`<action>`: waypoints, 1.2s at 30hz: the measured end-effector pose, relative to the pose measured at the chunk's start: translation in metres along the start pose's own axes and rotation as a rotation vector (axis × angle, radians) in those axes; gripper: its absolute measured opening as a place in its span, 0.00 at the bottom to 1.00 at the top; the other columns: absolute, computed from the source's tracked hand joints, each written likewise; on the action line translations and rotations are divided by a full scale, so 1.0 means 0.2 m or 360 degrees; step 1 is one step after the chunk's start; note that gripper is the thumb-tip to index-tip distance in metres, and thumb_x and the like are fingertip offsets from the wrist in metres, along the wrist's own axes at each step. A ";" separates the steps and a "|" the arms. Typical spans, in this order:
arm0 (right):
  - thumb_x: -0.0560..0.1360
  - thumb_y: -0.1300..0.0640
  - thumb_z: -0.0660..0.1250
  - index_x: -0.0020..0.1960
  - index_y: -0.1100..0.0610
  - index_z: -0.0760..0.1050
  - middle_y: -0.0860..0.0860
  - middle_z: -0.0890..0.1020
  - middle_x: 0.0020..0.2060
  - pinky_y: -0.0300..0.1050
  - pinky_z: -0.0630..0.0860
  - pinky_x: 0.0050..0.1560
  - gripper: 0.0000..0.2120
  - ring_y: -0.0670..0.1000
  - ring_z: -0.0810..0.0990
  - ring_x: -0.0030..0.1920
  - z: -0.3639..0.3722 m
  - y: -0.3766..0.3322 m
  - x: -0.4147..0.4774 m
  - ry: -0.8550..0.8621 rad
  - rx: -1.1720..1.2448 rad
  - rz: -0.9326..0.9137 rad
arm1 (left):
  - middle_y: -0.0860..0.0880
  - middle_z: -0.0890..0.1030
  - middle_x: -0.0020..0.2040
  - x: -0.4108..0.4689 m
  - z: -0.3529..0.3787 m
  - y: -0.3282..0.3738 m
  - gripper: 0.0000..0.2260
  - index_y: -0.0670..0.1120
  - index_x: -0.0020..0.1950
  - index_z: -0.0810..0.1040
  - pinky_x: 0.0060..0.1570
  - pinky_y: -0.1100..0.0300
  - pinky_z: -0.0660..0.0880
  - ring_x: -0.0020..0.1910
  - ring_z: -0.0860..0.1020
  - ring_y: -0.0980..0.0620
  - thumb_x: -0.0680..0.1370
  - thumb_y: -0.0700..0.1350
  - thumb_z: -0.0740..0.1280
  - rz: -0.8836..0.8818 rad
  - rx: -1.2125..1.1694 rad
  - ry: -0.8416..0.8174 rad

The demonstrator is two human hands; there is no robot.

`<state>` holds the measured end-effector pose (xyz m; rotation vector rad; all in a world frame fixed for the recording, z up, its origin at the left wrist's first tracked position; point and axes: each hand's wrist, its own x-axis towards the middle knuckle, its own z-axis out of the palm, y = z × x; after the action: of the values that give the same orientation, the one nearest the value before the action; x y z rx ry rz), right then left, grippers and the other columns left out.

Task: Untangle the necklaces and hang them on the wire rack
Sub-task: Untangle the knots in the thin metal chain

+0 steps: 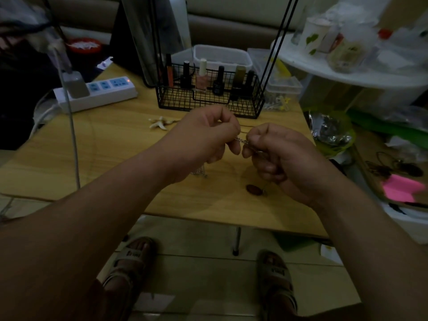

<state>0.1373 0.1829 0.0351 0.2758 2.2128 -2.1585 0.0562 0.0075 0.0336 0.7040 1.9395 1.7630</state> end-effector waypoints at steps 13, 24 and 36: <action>0.78 0.64 0.71 0.54 0.57 0.79 0.48 0.81 0.35 0.38 0.70 0.30 0.06 0.45 0.76 0.33 -0.05 0.02 -0.01 0.0117 -0.0350 -0.0328 | 0.53 0.86 0.40 0.00 0.00 -0.05 0.04 0.49 0.53 0.81 0.39 0.63 0.76 0.39 0.82 0.59 0.79 0.45 0.74 0.0309 0.0718 -0.0014; 0.83 0.54 0.67 0.49 0.52 0.80 0.47 0.81 0.33 0.42 0.73 0.35 0.05 0.45 0.76 0.33 -0.06 -0.01 -0.04 0.0269 -0.0622 -0.0336 | 0.50 0.80 0.29 0.00 0.02 -0.03 0.02 0.51 0.52 0.79 0.25 0.65 0.69 0.24 0.72 0.58 0.82 0.47 0.71 0.0245 0.0694 -0.0057; 0.85 0.51 0.61 0.47 0.54 0.78 0.51 0.78 0.33 0.41 0.69 0.33 0.12 0.46 0.73 0.32 -0.03 0.01 -0.01 0.0133 -0.0332 -0.0150 | 0.52 0.81 0.47 -0.02 0.04 -0.05 0.08 0.46 0.52 0.74 0.31 0.58 0.76 0.34 0.79 0.42 0.80 0.43 0.73 0.0352 0.0573 -0.0077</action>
<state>0.1393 0.1879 0.0342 0.2620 2.5208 -1.9700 0.0633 0.0099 0.0219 1.1101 2.2443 1.5081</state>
